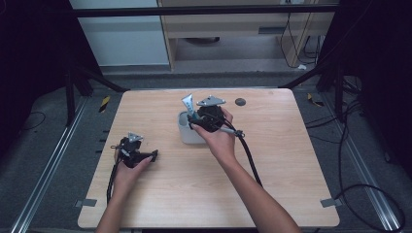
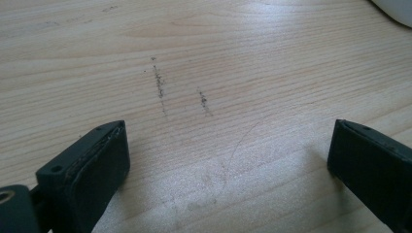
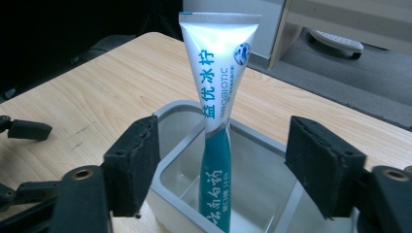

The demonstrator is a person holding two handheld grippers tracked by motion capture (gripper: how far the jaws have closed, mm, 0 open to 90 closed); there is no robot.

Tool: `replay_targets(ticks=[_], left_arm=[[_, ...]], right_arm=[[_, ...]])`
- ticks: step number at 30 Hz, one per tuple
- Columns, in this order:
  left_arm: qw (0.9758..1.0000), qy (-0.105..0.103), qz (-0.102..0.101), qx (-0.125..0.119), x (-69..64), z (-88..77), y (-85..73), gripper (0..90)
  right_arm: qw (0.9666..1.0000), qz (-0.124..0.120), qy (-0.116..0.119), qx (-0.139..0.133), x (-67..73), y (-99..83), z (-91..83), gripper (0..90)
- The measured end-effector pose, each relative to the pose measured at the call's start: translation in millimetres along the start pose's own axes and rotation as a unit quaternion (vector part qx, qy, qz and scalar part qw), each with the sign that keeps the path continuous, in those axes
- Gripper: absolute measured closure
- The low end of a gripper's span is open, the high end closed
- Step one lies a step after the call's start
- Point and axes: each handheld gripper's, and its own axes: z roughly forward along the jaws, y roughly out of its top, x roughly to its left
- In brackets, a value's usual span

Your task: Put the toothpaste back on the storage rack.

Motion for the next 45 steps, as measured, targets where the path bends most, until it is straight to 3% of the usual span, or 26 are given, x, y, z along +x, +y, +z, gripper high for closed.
replay_targets(ticks=[9, 16, 25, 35, 45], left_arm=[[1.0, 0.0, 0.0, 0.0, 0.0, -0.1, 0.0, 0.9], [1.0, 0.0, 0.0, 0.0, 0.0, 0.0, 0.0, 0.8], [1.0, 0.001, 0.0, 0.001, -0.1, 0.2, 0.3, 0.8], [1.0, 0.001, 0.0, 0.001, -0.1, 0.1, 0.3, 0.9], [1.0, 0.001, 0.0, 0.001, -0.1, 0.1, 0.3, 0.8]], right_arm=[[0.9998, 0.004, 0.007, 0.021, -8.4, 0.8, -5.3, 18.1], [0.9995, -0.001, 0.001, 0.032, -10.9, 1.4, -19.0, 13.6], [0.9991, -0.004, 0.017, 0.038, -14.1, 3.6, -34.7, 11.1], [0.9988, -0.023, 0.003, 0.044, -25.3, -1.6, -51.4, 9.3], [0.9985, -0.023, -0.002, 0.05, -38.3, -9.5, -59.4, 9.2]])
